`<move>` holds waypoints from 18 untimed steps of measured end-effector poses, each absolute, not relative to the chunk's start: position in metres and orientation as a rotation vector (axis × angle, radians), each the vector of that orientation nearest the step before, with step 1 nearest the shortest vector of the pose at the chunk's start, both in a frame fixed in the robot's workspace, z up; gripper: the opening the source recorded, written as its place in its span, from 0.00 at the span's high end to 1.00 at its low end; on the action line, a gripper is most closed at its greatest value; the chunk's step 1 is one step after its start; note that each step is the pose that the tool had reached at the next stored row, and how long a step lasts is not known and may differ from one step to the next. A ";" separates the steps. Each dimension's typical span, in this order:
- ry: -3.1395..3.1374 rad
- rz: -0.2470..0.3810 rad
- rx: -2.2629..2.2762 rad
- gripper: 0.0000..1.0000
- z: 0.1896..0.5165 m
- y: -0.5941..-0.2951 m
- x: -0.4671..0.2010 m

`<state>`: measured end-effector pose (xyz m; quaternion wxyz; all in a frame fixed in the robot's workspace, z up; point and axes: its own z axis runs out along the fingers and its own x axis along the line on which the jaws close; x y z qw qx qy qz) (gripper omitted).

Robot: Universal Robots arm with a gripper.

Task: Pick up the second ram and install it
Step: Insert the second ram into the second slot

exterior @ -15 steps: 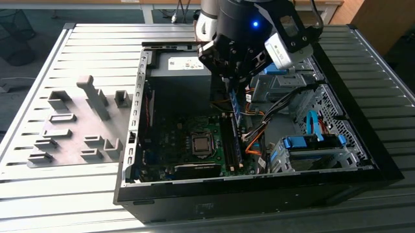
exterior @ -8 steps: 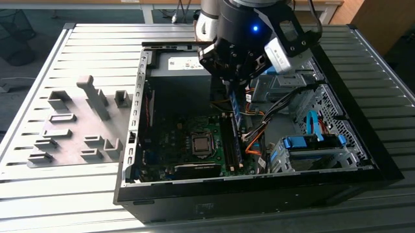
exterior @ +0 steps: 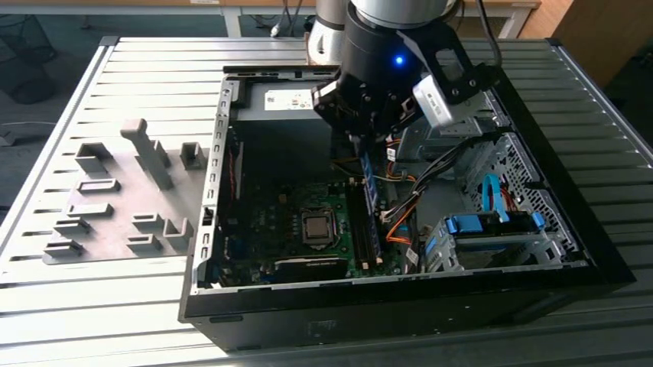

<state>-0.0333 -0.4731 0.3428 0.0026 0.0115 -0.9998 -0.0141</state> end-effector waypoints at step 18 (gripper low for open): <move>-3.136 -0.045 0.035 0.86 0.332 -0.483 -0.033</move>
